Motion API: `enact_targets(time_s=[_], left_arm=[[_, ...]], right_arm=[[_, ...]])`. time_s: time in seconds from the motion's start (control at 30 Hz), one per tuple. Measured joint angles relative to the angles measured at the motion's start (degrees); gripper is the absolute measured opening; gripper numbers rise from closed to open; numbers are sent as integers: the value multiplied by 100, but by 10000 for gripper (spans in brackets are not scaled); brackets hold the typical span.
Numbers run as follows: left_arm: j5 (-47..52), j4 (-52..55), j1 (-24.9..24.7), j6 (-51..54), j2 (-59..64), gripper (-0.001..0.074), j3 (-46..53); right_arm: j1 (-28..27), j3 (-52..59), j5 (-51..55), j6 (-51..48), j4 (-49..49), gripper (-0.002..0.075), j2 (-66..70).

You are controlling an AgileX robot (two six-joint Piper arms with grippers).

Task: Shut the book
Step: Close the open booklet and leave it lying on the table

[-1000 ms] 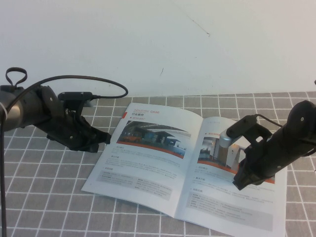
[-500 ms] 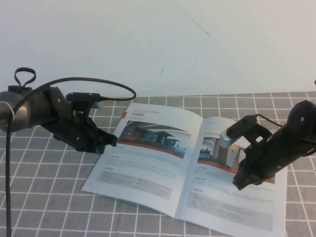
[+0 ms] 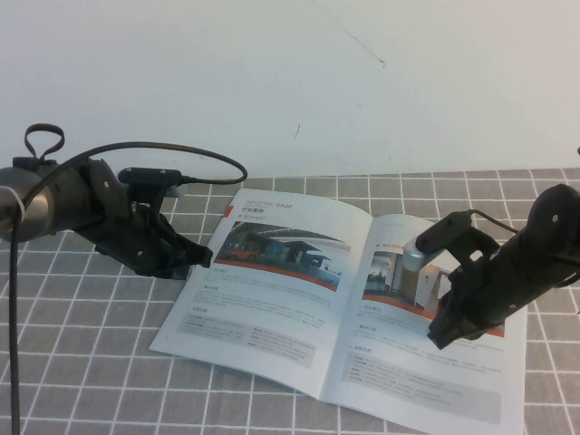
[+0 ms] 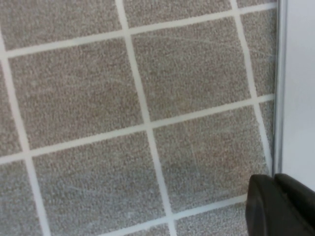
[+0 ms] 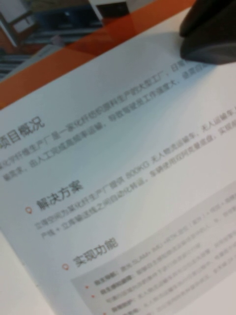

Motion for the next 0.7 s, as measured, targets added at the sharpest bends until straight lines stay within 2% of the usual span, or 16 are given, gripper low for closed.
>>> enact_targets(time_s=[0.4, 0.7], left_arm=[[92, 3, 0, 11, 117, -4, -46], [294, -1012, -234, 391, 171, -4, -51]], right_arm=[[0, 0, 10, 0, 0, -1, 10], [0, 0, 10, 0, 0, -1, 10]])
